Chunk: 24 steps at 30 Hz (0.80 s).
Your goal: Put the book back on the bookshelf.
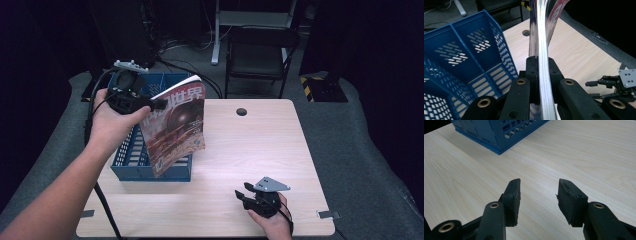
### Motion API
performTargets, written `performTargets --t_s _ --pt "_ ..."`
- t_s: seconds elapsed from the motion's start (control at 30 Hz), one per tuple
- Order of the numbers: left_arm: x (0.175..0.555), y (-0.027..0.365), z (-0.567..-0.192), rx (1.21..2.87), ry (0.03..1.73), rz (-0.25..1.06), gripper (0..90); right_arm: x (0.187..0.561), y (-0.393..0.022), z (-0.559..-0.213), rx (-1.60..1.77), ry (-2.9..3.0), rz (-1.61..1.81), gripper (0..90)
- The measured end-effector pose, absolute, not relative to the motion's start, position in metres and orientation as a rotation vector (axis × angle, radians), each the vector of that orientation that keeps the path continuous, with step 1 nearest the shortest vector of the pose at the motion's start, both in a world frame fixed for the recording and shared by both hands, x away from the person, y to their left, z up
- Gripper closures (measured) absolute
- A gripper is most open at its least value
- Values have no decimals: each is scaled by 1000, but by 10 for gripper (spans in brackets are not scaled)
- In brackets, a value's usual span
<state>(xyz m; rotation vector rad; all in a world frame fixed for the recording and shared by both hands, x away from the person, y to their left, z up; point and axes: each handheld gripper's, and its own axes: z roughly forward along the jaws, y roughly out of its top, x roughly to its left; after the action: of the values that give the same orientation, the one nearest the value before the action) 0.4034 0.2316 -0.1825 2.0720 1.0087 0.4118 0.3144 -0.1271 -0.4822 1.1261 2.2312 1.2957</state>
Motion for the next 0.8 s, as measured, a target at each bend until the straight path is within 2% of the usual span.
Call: performTargets --t_s 0.8 --pt "409 289 -184 1966 1189 488 836 316 -130 -482 1131 2229 1298 530"
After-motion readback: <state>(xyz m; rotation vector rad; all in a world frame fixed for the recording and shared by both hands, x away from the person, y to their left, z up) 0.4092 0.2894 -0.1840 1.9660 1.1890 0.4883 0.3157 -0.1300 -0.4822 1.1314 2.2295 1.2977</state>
